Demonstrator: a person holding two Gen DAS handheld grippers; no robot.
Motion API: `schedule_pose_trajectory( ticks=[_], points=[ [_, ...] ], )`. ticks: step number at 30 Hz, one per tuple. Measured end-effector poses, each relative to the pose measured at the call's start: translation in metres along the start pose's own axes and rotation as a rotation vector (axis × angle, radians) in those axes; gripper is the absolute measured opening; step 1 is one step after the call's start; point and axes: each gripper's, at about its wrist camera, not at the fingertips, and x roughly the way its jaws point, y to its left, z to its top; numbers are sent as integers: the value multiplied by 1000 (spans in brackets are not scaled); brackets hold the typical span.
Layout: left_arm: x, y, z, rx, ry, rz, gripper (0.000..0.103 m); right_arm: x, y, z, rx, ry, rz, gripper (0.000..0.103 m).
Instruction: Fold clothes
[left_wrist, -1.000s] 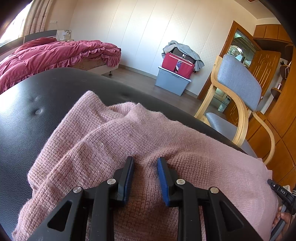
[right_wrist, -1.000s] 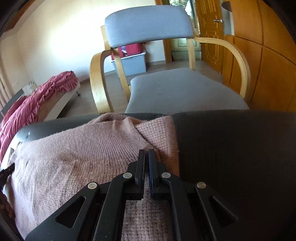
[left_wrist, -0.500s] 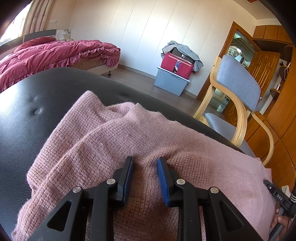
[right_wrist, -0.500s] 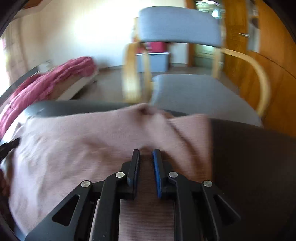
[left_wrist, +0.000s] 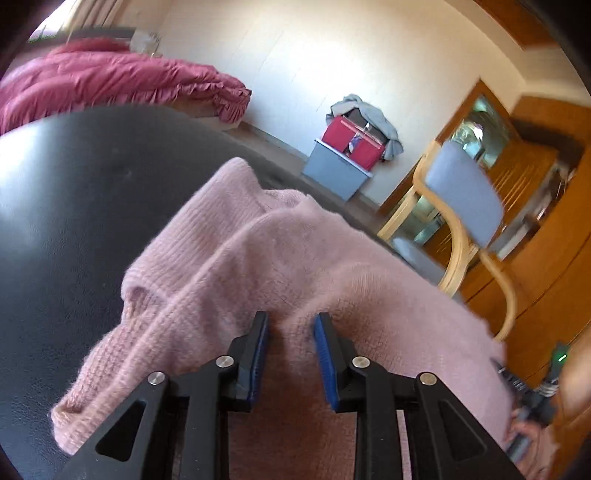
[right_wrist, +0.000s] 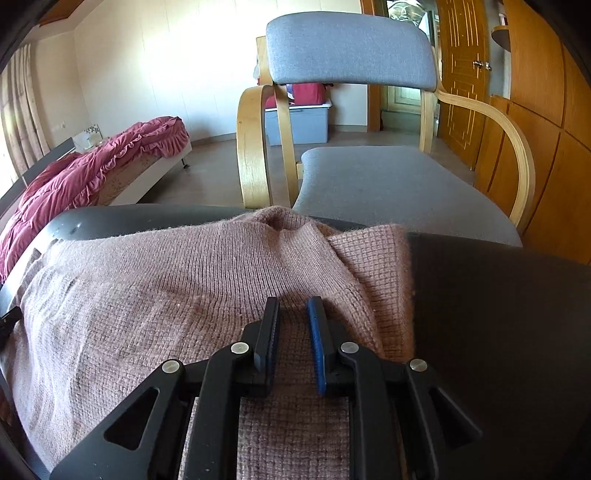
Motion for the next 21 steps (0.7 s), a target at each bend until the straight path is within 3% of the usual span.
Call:
schedule_pose_trajectory(
  ticks=[4,8,11,15,18,21],
  points=[
    [-9,-4,-7,62,-21,163,21,-1,-5,-1,21,1,25,17],
    [-8,14,-5,12,-25,137,20,-4,-5,-2,23,-8,30,17],
    [-6,10,-7,36,-24,144,23,-19,-2,-3,13,-71,55,18],
    [-6,14,-7,17,-26,115,23,-58,10,-13,-11,-113,173,18],
    [-7,17,-7,-1,-28,91,23,-72,18,-38,-48,-65,250,19],
    [-9,18,-8,-7,-30,83,23,-76,18,-65,-65,0,302,29]
  ],
)
